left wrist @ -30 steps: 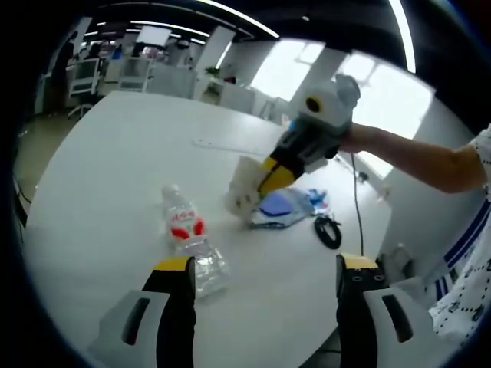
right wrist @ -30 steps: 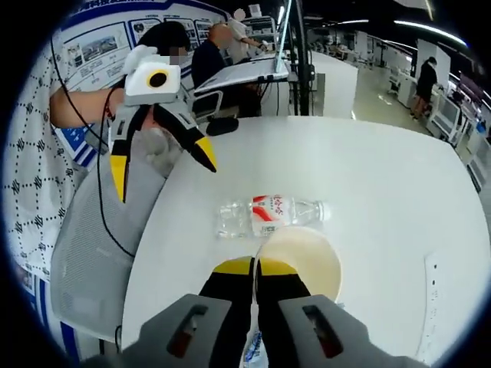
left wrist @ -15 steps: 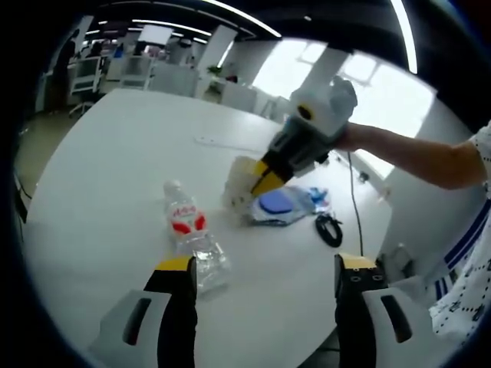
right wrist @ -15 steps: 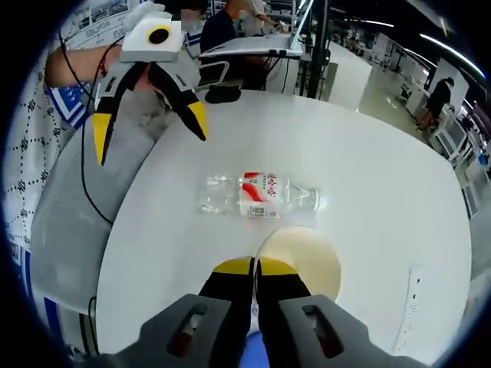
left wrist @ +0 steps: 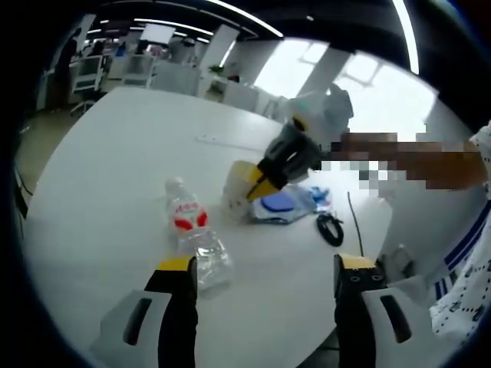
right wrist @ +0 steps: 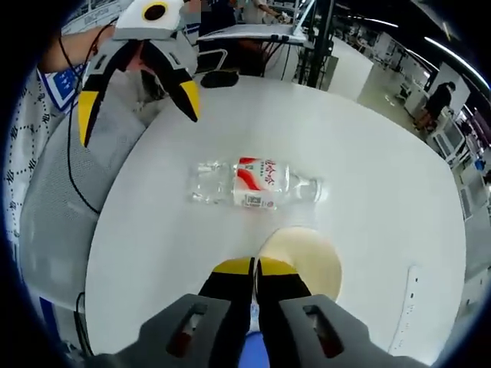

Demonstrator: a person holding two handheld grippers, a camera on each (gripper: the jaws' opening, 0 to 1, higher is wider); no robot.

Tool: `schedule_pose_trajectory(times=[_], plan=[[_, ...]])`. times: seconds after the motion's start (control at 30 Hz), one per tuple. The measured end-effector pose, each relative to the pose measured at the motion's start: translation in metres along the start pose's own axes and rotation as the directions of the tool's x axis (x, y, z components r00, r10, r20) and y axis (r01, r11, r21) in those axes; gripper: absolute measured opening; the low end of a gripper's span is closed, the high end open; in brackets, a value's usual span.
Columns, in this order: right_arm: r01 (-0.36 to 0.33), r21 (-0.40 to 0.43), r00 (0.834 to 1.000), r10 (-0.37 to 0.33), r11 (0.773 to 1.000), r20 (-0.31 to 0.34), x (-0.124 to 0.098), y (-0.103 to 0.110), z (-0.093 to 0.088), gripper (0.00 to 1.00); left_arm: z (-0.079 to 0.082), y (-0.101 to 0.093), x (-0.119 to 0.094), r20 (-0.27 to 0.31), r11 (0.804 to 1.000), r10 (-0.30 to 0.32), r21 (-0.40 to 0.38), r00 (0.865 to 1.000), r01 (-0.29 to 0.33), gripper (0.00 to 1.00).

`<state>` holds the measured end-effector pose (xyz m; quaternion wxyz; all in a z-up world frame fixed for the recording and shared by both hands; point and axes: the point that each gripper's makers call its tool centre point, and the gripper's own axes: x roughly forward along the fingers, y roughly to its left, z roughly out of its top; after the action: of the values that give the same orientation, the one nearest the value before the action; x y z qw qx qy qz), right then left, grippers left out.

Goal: Arrange the tabletop items into an orderly group along one side of the table until the central work area is clear of visible clutter.

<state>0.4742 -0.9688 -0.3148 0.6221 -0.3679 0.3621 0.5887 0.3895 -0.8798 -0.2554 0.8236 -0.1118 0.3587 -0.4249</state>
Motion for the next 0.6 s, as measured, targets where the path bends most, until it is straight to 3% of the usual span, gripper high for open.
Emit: schedule_pose_trajectory(times=[0.6], plan=[[0.044, 0.008, 0.999, -0.043, 0.999, -0.031, 0.0099, 0.0034, -0.0040, 0.00, -0.0046, -0.0015, -0.0005, -0.003, 1.000, -0.005, -0.004, 1.000, 0.005, 0.68]])
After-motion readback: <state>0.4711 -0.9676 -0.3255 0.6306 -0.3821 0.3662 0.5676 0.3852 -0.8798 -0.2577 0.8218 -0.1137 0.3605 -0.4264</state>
